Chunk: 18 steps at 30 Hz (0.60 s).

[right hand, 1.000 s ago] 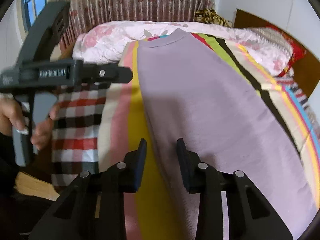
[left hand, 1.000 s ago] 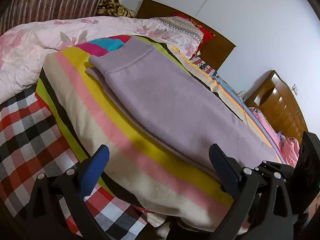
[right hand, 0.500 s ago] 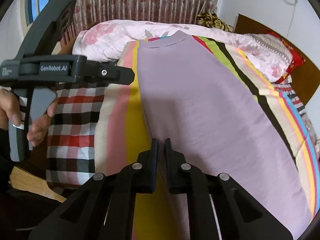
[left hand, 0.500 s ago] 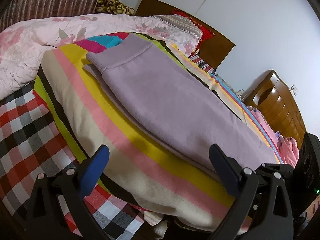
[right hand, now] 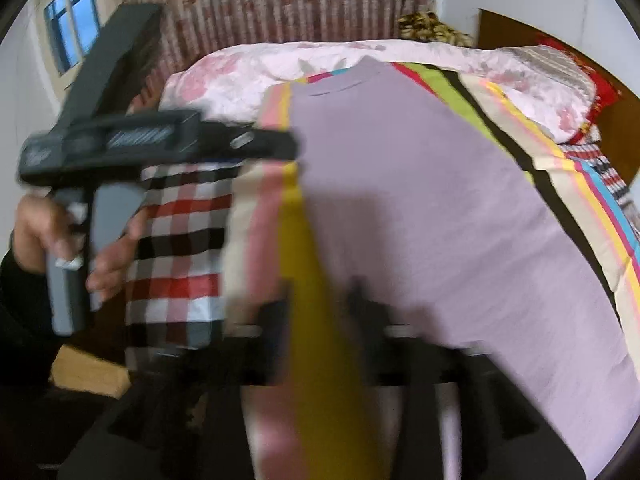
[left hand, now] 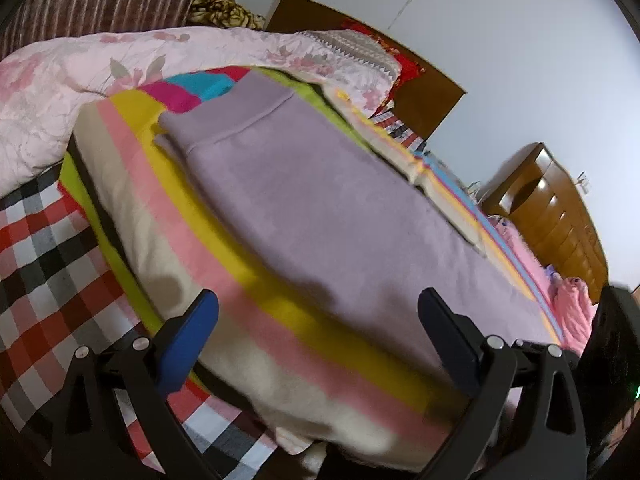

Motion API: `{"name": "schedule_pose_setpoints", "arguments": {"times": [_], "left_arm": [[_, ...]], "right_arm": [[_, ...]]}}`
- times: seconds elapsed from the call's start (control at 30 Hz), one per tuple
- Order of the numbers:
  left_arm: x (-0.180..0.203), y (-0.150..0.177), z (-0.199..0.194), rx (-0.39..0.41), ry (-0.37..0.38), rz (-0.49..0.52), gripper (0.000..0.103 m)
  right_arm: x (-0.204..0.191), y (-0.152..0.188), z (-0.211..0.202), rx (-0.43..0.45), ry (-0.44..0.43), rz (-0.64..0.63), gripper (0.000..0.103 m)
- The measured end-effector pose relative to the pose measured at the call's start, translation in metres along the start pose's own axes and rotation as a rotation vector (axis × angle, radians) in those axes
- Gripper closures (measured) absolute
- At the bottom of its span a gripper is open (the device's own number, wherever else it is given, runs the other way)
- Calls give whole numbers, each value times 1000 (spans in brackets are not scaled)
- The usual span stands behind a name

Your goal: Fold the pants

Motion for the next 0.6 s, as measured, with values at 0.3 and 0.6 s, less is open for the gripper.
{"name": "schedule_pose_setpoints", "arguments": {"times": [0.3,0.6], "left_arm": [[49,7,63,-155,-13,151,2],[123,-17,50,-76,10,259,2]], "right_arm": [[18,36,-25,31,-52,229,46],[156,78,-143,130,331,418,15]]}}
Point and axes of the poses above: each gripper's, at about its wrist camera, not at the fingertips, and z roughly the way its jaws point, x to its right, y to its underside, the point moved 9 cm from there along z, roughly the way its jaws point
